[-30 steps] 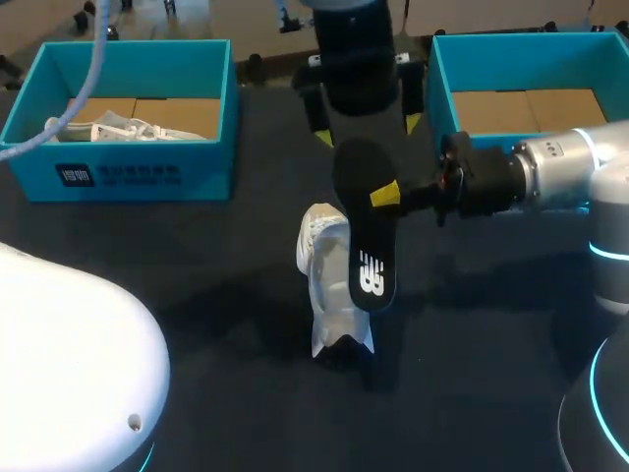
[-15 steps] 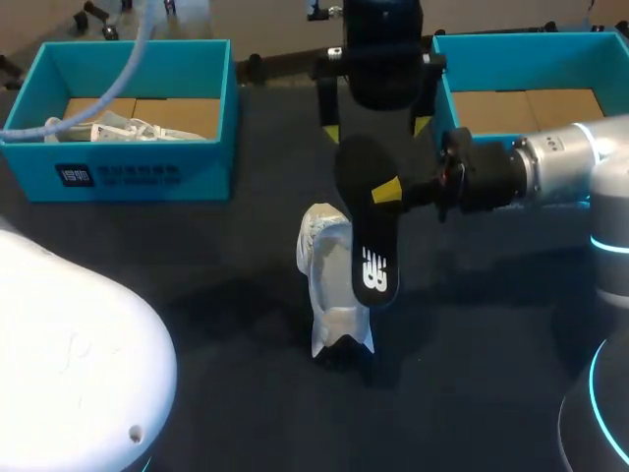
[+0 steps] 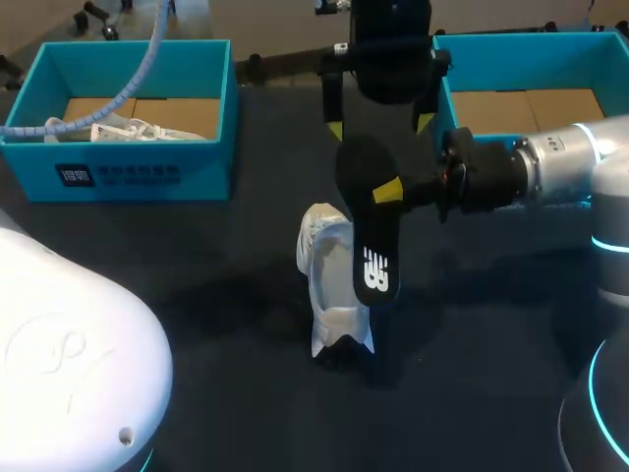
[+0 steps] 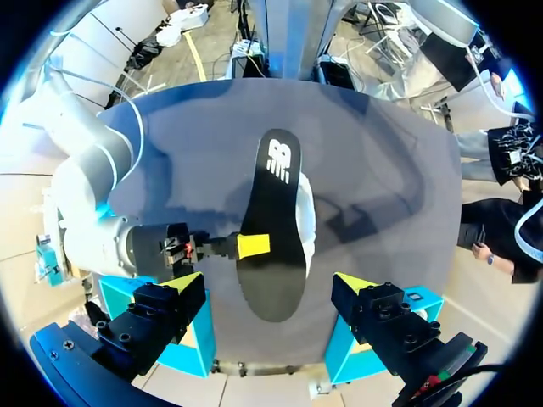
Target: Take the shoe out of the shoebox, open the shoe tongue, remove and reinsert the insole, then place the shoe into the shoebox
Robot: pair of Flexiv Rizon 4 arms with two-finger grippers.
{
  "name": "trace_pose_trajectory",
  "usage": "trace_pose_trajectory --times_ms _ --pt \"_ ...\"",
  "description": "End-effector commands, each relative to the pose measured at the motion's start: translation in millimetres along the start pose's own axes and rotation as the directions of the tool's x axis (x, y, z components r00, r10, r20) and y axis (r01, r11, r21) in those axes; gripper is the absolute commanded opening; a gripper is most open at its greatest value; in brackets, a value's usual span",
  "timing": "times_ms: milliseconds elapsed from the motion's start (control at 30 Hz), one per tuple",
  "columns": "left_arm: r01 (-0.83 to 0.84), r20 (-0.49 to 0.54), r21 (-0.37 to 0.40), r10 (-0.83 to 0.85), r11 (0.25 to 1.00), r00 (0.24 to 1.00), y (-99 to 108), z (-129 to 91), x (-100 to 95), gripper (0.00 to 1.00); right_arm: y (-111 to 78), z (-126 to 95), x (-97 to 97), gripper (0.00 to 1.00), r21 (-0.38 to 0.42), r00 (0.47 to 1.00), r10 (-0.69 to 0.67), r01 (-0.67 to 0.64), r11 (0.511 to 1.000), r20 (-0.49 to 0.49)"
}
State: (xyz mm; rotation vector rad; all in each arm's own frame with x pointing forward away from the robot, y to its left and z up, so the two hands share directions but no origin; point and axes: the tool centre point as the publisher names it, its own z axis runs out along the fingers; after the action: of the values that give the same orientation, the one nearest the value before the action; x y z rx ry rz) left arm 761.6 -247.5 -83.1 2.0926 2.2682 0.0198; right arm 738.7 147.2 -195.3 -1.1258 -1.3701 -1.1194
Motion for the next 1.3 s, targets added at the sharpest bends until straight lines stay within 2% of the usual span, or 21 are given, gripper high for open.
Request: trace_pose_trajectory --times_ms 33,367,633,767,900,1300 --pt "-0.001 0.01 0.005 0.001 1.0 1.0 2.0 1.1 4.4 1.0 -0.3 0.8 0.9 0.0 -0.001 1.0 0.002 -0.002 1.0 0.003" --pt "-0.02 0.11 0.027 0.016 0.999 0.994 -0.2 -2.3 13.4 1.0 -3.5 -2.4 3.4 0.0 -0.002 1.0 0.01 -0.01 1.0 0.009" --pt "-0.047 0.275 0.079 0.024 0.996 0.961 -5.4 -5.4 23.7 1.0 -5.6 -5.6 7.0 0.0 -0.011 1.0 0.01 -0.01 1.0 0.017" --pt "-0.048 0.389 0.114 0.0 0.992 0.921 -7.9 -8.4 30.5 1.0 -6.8 -8.0 7.9 0.0 -0.016 1.0 0.009 -0.009 1.0 0.018" --pt "-0.072 0.462 0.089 0.023 0.993 0.886 -11.2 -10.3 35.5 1.0 -7.5 -9.5 8.8 0.0 -0.016 1.0 0.011 -0.01 1.0 0.021" --pt "-0.123 0.687 0.103 0.019 0.987 0.726 -18.7 -22.4 50.6 1.0 -11.0 -13.9 11.8 0.0 -0.014 0.999 0.022 -0.022 1.0 0.028"
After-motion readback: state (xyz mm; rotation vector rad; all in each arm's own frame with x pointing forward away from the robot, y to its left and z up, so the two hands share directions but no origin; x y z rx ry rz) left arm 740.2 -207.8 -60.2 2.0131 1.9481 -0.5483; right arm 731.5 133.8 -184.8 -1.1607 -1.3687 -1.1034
